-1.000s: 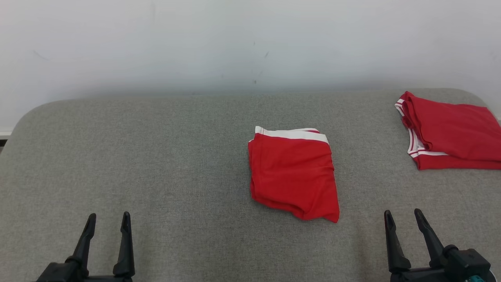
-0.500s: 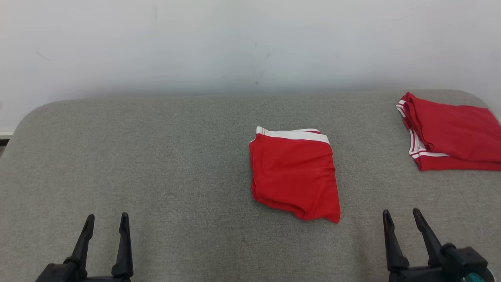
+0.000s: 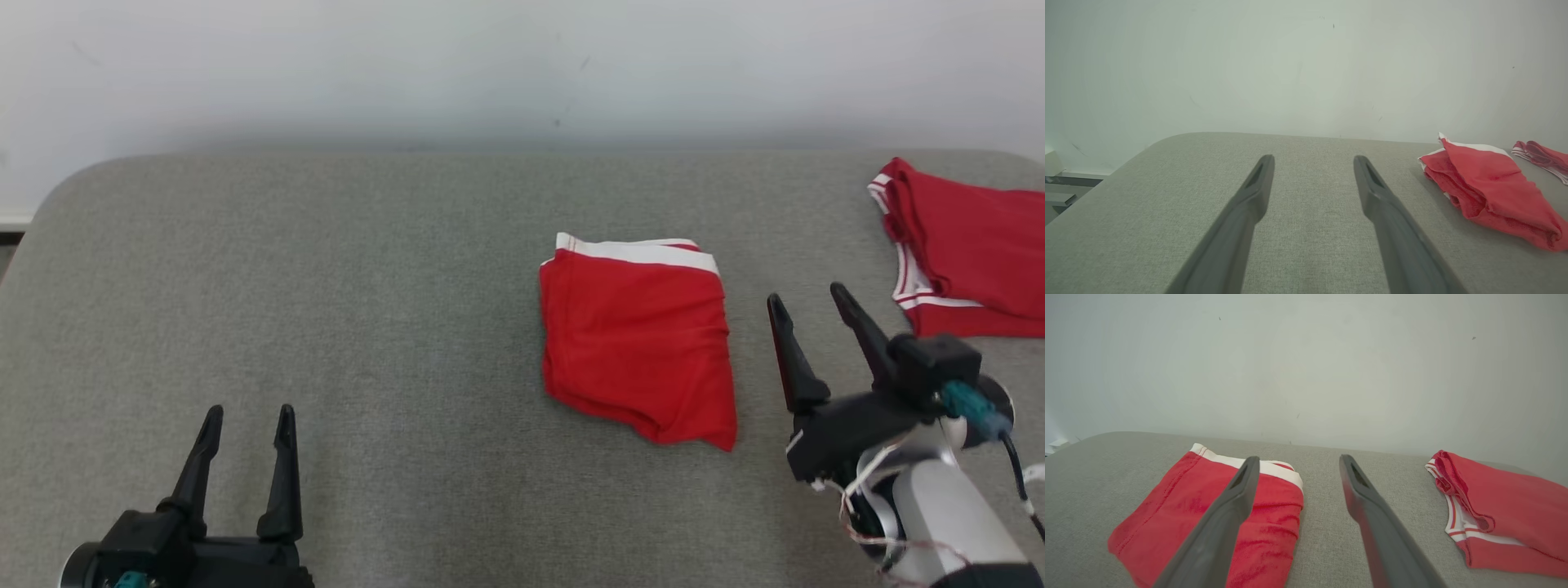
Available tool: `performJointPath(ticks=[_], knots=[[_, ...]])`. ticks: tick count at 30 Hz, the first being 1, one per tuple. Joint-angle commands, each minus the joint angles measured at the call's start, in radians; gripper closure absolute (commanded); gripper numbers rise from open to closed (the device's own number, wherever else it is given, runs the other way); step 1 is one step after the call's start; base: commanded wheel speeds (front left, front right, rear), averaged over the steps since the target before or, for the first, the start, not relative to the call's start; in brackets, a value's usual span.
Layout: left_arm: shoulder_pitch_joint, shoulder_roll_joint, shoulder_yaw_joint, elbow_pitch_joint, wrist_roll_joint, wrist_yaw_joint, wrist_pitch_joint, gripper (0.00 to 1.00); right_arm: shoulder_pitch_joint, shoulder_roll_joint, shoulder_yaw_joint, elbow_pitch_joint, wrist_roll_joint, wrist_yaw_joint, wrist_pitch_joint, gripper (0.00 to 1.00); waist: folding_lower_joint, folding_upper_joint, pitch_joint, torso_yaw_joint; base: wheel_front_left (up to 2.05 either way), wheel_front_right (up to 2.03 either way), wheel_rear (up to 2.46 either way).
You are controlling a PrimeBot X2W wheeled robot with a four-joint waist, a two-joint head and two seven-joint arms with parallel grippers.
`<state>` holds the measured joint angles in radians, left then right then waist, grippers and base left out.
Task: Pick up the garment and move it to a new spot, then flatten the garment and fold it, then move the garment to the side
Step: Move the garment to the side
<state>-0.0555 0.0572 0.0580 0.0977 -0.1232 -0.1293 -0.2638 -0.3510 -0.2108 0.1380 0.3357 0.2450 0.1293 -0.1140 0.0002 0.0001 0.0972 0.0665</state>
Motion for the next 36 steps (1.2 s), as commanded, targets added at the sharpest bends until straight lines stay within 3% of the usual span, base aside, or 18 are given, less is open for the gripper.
performJointPath(ticks=[1,10,24,25,26,27,28,36], knots=[[-0.019,-0.001,-0.007,0.002,-0.008,0.003,0.000,0.00,-0.042,-0.014,0.012,0.039,0.009,0.002,0.012,0.00,-0.0002,-0.0001,0.040,0.039,0.00,0.00,0.00],[-0.056,-0.004,-0.013,0.013,-0.023,0.006,0.000,0.00,-0.179,-0.031,0.065,0.256,0.039,0.002,0.055,0.00,-0.0002,-0.0001,0.090,0.086,0.00,0.00,0.00],[-0.085,-0.007,-0.015,0.015,-0.026,0.014,0.000,0.00,-0.249,0.016,0.110,0.527,0.111,0.002,0.041,0.00,-0.0002,-0.0001,0.132,0.101,0.00,0.00,0.00],[-0.085,-0.007,-0.015,0.015,-0.026,0.014,0.000,0.00,-0.252,0.020,0.115,0.539,0.121,0.002,0.043,0.11,-0.0002,-0.0001,0.133,0.100,0.00,0.00,0.00],[-0.086,-0.007,-0.015,0.015,-0.026,0.014,0.000,0.00,-0.256,0.022,0.121,0.551,0.132,0.002,0.046,0.58,-0.0002,-0.0001,0.134,0.099,0.00,0.00,0.00],[-0.088,-0.007,-0.016,0.016,-0.027,0.013,0.000,0.00,-0.261,0.021,0.125,0.563,0.141,0.002,0.048,0.88,-0.0002,-0.0001,0.135,0.098,0.00,0.00,0.00],[-0.091,-0.007,-0.018,0.017,-0.028,0.013,0.000,0.00,-0.267,0.016,0.130,0.575,0.149,0.002,0.049,1.00,-0.0002,-0.0001,0.137,0.098,0.00,0.00,0.00],[-0.102,-0.007,-0.020,0.004,-0.023,0.021,0.000,0.00,-0.360,-0.049,0.222,0.580,0.173,-0.001,0.043,1.00,-0.0002,-0.0001,0.168,0.071,0.00,0.00,0.00]])
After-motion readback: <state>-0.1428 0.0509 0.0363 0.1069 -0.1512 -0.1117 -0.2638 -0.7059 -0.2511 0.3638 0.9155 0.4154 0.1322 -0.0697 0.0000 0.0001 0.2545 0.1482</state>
